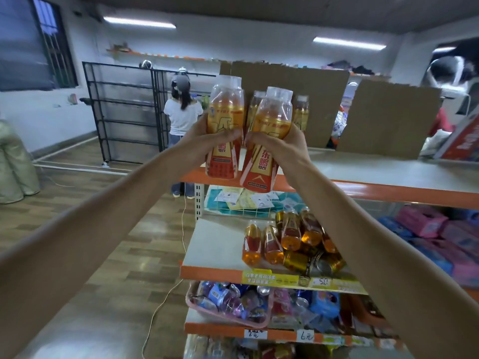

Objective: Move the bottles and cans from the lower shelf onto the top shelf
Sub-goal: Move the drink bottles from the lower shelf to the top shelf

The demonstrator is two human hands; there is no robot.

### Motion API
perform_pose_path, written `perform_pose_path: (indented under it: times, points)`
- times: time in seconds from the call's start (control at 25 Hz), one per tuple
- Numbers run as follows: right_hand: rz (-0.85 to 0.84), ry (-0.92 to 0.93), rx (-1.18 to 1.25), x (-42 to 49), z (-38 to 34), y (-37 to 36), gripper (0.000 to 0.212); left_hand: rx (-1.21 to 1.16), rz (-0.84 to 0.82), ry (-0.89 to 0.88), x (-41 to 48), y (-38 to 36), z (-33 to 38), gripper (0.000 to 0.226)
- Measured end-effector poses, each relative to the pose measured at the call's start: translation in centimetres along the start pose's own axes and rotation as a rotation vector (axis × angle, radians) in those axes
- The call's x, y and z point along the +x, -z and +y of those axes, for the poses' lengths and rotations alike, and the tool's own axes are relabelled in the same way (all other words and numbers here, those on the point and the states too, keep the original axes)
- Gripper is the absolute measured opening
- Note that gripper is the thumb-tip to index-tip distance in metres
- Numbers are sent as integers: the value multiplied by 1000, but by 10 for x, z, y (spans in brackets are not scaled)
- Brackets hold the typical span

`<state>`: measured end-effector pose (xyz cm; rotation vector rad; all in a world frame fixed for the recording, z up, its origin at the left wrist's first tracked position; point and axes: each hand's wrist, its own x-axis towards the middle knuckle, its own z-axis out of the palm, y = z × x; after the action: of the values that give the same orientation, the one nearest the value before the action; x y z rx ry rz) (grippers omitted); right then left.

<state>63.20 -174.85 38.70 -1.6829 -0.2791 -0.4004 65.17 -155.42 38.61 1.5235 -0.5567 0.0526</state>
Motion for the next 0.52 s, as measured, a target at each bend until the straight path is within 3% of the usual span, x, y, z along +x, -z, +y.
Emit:
perform_pose_path:
  times: [0.12,0.28,0.52]
  points:
    - [18,8,-22,21,-2,-1,47,-28,9,12,17,9,-3,78]
    - [37,4,-30,49,4,2,42,-64,44,37,43,18,-12,67]
    - [-41,49,-74,111,24,8,30,-71,91,46,95,29,-32,68]
